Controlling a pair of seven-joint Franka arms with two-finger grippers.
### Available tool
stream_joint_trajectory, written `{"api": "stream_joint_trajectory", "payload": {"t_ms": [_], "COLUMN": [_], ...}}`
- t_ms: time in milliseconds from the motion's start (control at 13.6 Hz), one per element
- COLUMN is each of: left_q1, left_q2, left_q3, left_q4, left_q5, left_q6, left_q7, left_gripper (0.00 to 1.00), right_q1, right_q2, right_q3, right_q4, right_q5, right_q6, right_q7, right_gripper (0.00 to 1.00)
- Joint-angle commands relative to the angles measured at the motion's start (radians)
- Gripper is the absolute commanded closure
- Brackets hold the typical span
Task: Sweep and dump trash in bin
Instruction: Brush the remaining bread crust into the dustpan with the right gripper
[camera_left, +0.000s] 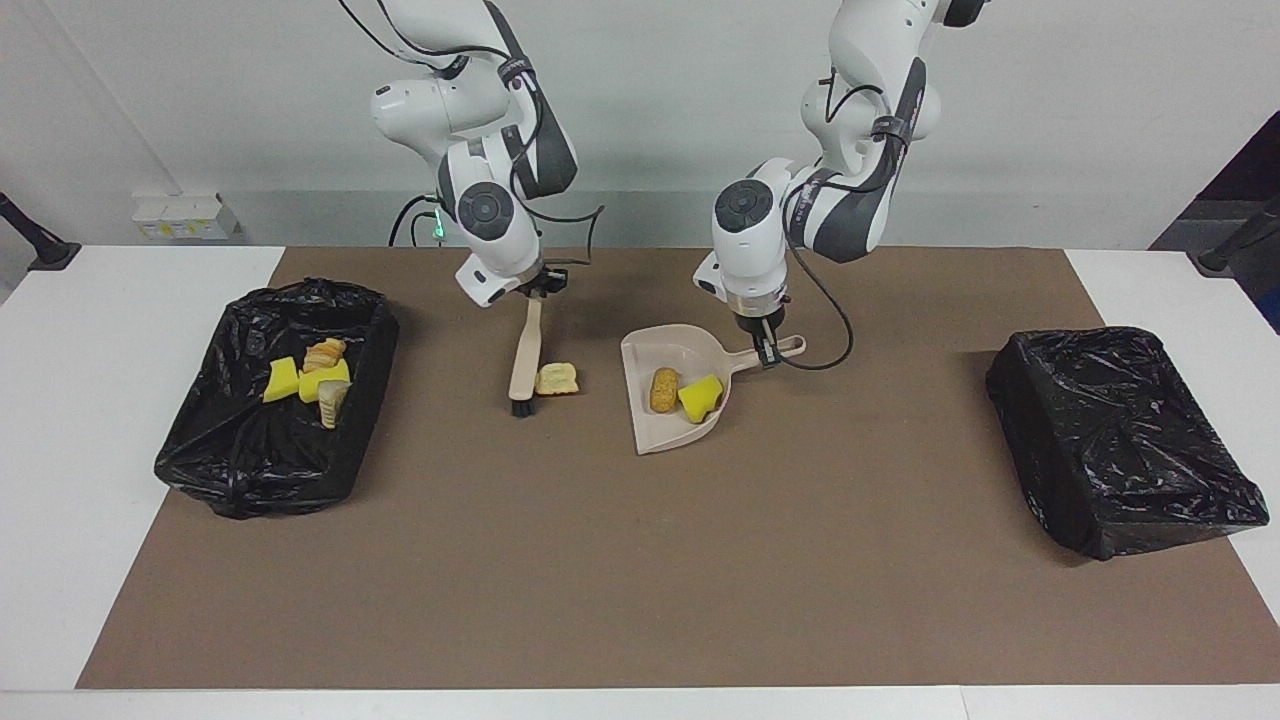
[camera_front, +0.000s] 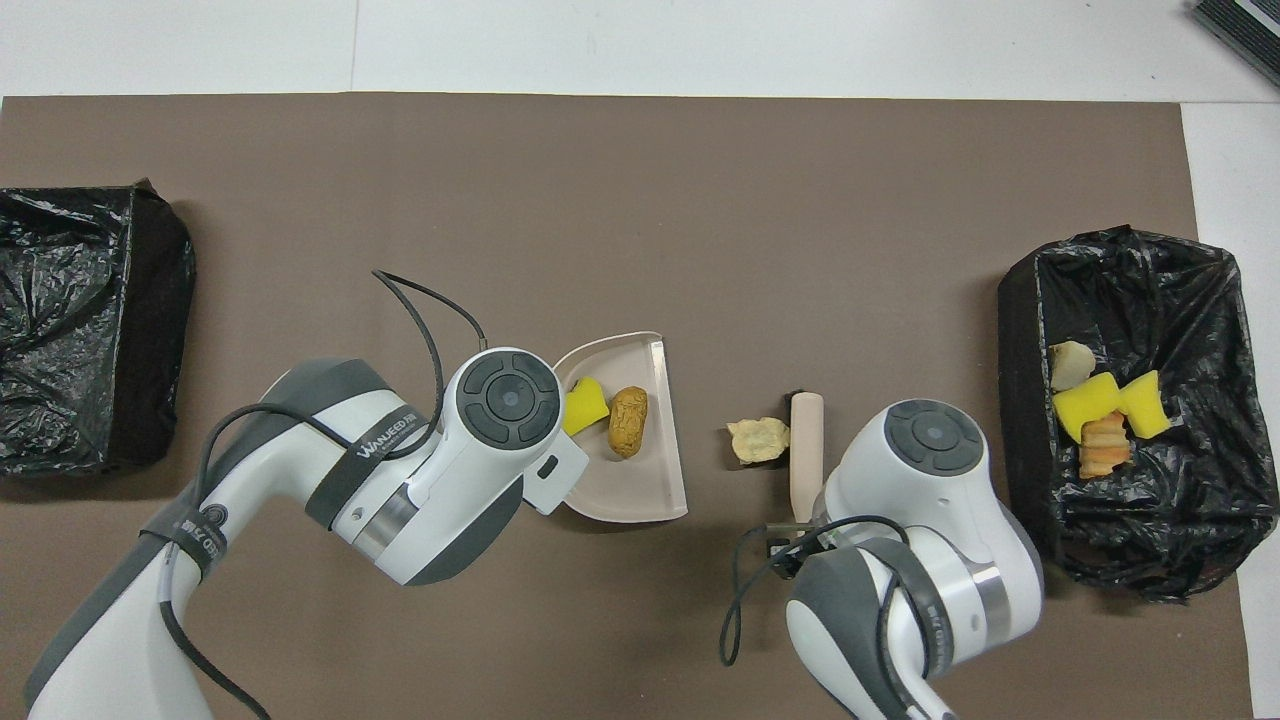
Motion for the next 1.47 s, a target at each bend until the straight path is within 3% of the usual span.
{"api": "stream_joint_trajectory", "payload": {"t_ms": [0,220,514,882,1175,1396], "left_q1": [-0.016,-0.011,-0.008,0.014,0.037,0.055], "left_q2": [-0.03,-0.032,-0.036,-0.027,-0.038,-0.053], "left_q3": [0.012,0.012,0.012,0.02,0.025,0.055], "left_q4": [-0.04,-0.046,-0.059,-0.056,-0.048,-0.045], "left_q5": [0.013,0.013,0.009,0.005,0.001,-0.072], "left_q6": [0.02,0.033,0.04,0.112,0.105,0.096], "left_q7": [-0.011,-0.009,0.004,0.026,0.107,0.223], "left_gripper": [1.0,1.0,1.0,1.0,1.0,1.0], "right_q1": [0.035,0.046,0.096,0.031,-0.064,-0.058], "right_q2": [0.09,0.085,0.079,0.078,0.068,0.073], "right_q3": [0.003,0.003,0.003,-0.009,-0.009,0.002], "right_q4": [0.048,0.044,0.042,0.048,0.183,0.287], "right_q5": [0.12,0.332,0.552,0.524,0.319,0.167], "right_q6": [0.048,0.042,0.059,0.016,-0.16,-0.263], "right_q7": [-0.094,-0.343,-0.382,-0.339,-0.229,-0.077], "right_gripper": [1.0,1.0,1.0,1.0,1.0,1.0]}}
